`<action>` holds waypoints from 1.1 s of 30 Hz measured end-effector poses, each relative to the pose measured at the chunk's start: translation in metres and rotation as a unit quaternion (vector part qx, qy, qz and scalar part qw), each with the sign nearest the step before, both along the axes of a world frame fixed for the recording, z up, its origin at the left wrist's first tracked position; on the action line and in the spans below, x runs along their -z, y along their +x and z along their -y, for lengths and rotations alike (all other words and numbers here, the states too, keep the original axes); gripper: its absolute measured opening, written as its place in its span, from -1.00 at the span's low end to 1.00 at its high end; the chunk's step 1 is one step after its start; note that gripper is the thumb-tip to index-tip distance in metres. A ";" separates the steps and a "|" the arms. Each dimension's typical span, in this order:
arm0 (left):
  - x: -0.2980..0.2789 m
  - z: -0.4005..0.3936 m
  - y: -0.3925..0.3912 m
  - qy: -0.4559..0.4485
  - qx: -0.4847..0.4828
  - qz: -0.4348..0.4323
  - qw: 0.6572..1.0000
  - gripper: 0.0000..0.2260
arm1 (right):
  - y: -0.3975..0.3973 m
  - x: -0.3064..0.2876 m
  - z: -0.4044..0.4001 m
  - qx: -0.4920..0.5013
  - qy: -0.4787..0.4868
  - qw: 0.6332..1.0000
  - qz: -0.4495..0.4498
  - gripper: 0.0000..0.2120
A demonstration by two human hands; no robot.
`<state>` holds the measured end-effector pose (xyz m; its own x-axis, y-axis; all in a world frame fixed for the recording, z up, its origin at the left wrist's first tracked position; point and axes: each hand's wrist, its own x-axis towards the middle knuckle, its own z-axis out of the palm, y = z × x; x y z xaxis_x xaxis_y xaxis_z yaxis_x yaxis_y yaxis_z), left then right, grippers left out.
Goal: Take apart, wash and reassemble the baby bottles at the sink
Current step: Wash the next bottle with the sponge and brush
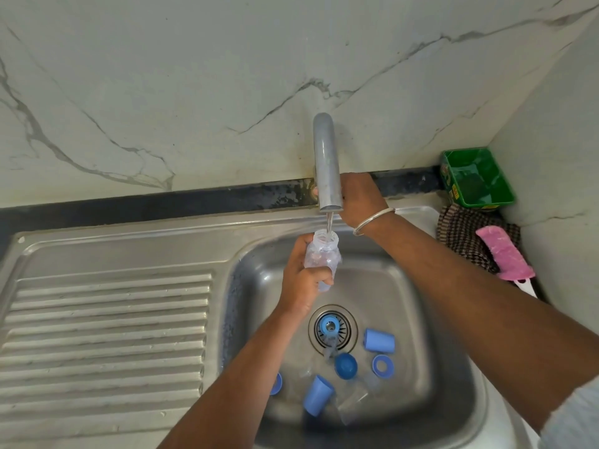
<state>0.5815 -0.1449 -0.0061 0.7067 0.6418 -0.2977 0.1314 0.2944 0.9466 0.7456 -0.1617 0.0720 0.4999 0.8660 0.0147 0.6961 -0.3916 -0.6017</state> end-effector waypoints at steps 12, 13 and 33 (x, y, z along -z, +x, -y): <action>-0.001 0.004 -0.010 0.002 0.008 0.009 1.000 -0.49 | -0.025 0.040 0.032 0.124 0.140 0.969 -0.159 -0.75; -0.001 0.005 -0.010 -0.004 0.005 0.010 1.000 -0.49 | -0.033 0.048 0.043 0.149 0.152 0.956 -0.200 -0.73; 0.000 0.014 -0.031 -0.096 -0.030 -0.081 0.992 -0.72 | -0.085 0.084 0.054 0.222 0.027 0.780 -0.584 -0.73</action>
